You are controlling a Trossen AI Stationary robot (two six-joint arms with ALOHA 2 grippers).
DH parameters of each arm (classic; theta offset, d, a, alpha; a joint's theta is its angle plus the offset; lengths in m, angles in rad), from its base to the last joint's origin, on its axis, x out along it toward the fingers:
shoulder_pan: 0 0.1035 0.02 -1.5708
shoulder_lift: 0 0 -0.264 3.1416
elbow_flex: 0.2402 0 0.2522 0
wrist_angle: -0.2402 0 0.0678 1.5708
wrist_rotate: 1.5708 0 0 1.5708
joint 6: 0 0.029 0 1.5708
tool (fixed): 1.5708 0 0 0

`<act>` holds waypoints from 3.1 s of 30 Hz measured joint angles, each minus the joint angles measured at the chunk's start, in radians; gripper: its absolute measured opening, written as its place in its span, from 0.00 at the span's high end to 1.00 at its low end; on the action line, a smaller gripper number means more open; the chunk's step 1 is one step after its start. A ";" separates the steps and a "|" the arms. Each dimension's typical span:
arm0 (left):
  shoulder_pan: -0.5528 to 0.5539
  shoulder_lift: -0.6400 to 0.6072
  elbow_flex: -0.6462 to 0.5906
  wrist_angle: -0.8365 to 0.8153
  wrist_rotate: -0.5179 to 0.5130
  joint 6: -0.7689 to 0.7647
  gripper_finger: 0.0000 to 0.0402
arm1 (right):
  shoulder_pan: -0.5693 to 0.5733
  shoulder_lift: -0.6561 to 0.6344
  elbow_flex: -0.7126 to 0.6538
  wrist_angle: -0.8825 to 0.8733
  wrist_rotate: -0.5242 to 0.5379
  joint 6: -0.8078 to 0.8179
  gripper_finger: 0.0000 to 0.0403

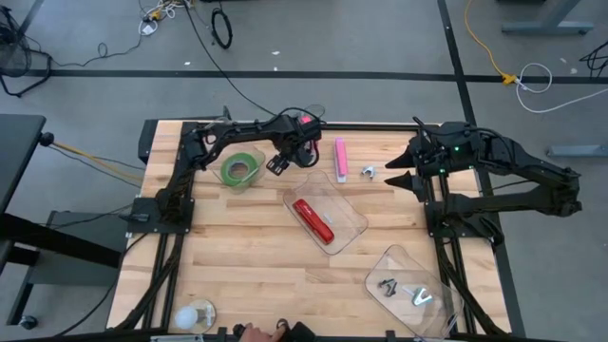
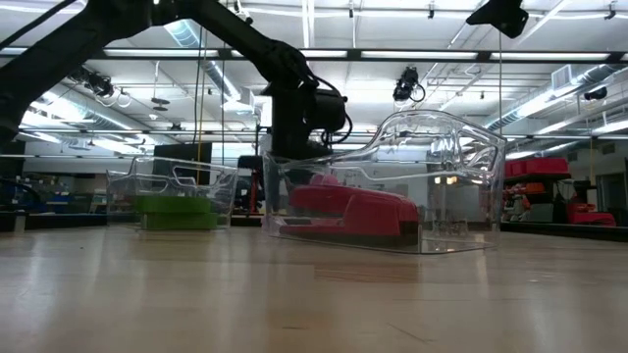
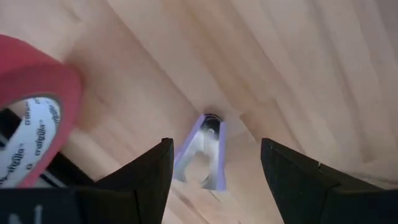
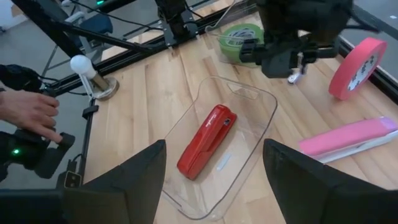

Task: Pick and place Stapler, Stapler remover, tape
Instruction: Put the purple staple remover into the bottom transparent bin

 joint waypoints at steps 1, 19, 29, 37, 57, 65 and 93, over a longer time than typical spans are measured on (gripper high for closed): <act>0.002 0.005 0.000 0.008 0.000 0.000 0.40 | 0.000 0.000 0.000 0.000 0.000 -0.002 0.34; 0.017 0.024 0.000 0.012 -0.004 0.007 0.40 | 0.000 0.000 0.000 -0.005 0.000 -0.023 0.34; 0.017 0.046 0.000 0.025 -0.024 -0.002 0.40 | 0.000 0.000 0.000 -0.006 -0.001 -0.025 0.34; 0.019 0.046 0.000 0.014 -0.023 -0.005 0.40 | 0.000 0.000 0.000 -0.006 -0.001 -0.022 0.34; 0.019 0.051 0.001 -0.013 0.029 -0.027 0.40 | 0.000 0.000 0.000 -0.006 -0.001 -0.024 0.34; 0.025 0.059 0.000 -0.014 -0.003 -0.016 0.40 | 0.000 0.000 0.000 -0.006 -0.002 -0.020 0.34; 0.036 0.059 0.000 -0.044 0.008 -0.071 0.64 | 0.000 0.000 0.000 -0.006 -0.001 -0.022 0.34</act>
